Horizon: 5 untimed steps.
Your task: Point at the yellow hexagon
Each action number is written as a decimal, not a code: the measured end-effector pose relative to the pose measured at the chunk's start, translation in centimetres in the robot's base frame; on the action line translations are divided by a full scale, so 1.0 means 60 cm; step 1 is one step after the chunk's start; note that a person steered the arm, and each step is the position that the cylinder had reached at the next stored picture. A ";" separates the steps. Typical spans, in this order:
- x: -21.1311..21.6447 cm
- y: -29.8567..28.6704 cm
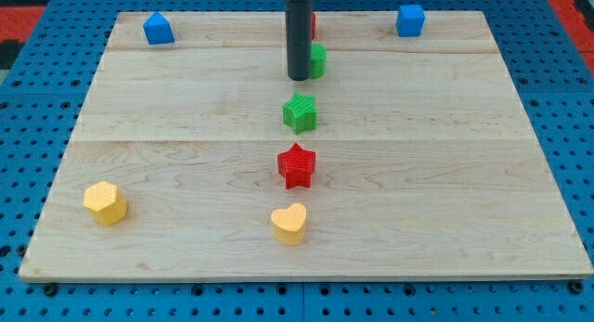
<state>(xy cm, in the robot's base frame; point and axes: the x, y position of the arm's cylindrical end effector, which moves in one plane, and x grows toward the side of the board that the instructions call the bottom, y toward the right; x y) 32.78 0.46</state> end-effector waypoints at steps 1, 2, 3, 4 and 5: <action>0.004 -0.125; 0.067 -0.329; 0.204 -0.497; 0.280 -0.515; 0.401 -0.513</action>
<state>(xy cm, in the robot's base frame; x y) 56.84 -30.31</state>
